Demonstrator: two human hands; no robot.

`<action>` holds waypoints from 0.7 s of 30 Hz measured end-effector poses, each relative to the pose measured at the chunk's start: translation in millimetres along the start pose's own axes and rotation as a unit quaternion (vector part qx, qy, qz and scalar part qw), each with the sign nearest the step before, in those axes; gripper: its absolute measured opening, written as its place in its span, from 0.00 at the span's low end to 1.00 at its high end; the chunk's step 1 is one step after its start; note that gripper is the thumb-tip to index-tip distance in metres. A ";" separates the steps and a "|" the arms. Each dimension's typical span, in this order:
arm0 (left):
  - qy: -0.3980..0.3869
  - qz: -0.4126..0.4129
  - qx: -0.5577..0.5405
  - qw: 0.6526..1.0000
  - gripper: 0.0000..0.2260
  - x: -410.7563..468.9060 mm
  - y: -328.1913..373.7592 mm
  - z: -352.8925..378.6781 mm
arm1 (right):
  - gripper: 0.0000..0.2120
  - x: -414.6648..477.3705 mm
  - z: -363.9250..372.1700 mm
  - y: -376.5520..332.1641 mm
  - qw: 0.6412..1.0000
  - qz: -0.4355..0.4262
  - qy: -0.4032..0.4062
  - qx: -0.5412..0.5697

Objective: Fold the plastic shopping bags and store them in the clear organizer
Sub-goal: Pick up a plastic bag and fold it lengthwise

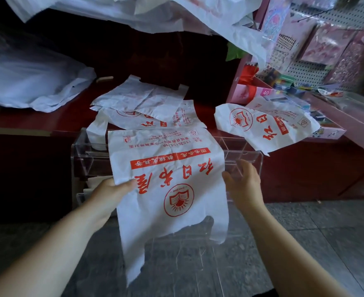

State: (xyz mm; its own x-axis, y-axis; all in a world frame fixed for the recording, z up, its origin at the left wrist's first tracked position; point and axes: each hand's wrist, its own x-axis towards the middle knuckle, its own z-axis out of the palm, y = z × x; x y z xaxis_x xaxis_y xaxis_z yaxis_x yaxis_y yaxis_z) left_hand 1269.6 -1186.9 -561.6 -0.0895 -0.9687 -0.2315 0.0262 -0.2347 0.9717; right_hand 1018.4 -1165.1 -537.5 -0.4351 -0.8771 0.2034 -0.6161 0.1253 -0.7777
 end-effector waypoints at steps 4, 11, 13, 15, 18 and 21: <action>0.022 -0.043 0.046 0.998 0.13 -1.6 0.1 -7.7 | 0.23 2.7 12.4 3.6 0.991 0.076 -0.076 0.085; -0.020 -0.069 0.033 0.997 0.09 2.6 -7.4 -6.3 | 0.20 0.9 26.5 12.3 0.975 0.086 -0.104 0.174; -0.048 -0.056 0.018 0.997 0.07 -0.3 -6.1 -1.9 | 0.13 2.7 25.1 11.9 0.970 0.112 -0.117 0.179; -0.064 -0.042 -0.014 0.997 0.06 -2.7 -1.2 0.1 | 0.04 3.4 23.0 9.8 0.970 0.135 -0.121 0.162; -0.020 0.013 -0.112 0.993 0.12 -0.2 15.0 -3.5 | 0.10 9.7 16.7 11.5 0.979 0.094 -0.138 0.114; 0.051 0.020 -0.139 0.989 0.15 1.6 38.2 -10.7 | 0.10 10.7 5.0 12.6 0.975 0.048 -0.206 0.061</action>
State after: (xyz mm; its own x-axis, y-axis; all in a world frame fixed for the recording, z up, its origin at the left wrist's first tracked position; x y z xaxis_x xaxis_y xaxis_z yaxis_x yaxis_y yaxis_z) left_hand 1281.1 -1198.3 -525.4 0.0181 -0.9774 -0.2106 0.3009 -0.1956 0.9334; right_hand 1009.3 -1175.2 -548.1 -0.1706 -0.9790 -0.1114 -0.4918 0.1826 -0.8513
